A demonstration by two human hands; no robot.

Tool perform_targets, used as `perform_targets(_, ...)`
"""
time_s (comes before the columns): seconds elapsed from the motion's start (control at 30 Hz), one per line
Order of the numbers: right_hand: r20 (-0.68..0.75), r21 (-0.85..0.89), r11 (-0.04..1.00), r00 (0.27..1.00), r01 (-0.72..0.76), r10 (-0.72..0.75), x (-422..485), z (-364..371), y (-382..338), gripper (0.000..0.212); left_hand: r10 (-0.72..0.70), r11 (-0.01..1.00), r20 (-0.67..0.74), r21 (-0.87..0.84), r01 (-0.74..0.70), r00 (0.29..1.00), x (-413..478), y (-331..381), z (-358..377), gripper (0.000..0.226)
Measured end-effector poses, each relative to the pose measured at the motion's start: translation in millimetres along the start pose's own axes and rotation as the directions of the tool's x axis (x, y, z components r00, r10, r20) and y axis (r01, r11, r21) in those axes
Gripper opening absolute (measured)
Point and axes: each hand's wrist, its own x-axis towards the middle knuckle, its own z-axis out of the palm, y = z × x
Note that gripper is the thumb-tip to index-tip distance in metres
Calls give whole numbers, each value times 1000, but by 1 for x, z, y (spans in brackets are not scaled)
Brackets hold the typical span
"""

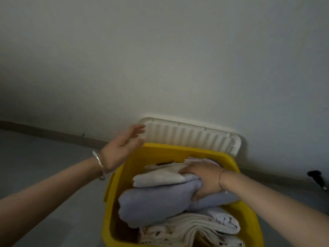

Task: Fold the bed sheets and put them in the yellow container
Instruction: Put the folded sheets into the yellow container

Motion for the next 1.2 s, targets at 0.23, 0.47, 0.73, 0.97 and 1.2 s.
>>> perform_targets(0.23, -242, 220, 970, 958, -101, 154, -26, 8, 16, 83, 84, 368, 394, 841, -396, 915, -8, -41, 85, 117)
perform_targets(0.47, -224, 352, 916, 934, -191, 280, -24, 25, 7, 84, 46, 455, 442, 789, -413, 896, 30, -59, 71, 109)
perform_targets(0.73, -449, 760, 643, 790, 92, 418, -31, 26, 34, 45, 89, 896, 184, 415, -159, 979, 31, -44, 70, 82)
perform_targets(0.97, -474, 872, 488, 265, 14, 839, -23, 18, 78, 67, -103, 932, -287, 307, 193, 952, 75, -56, 59, 78)
perform_targets(1.2, -256, 963, 215, 298, 164, 919, -1, 20, 96, 73, -246, 958, -438, 24, 285, 865, 106, -54, 55, 87)
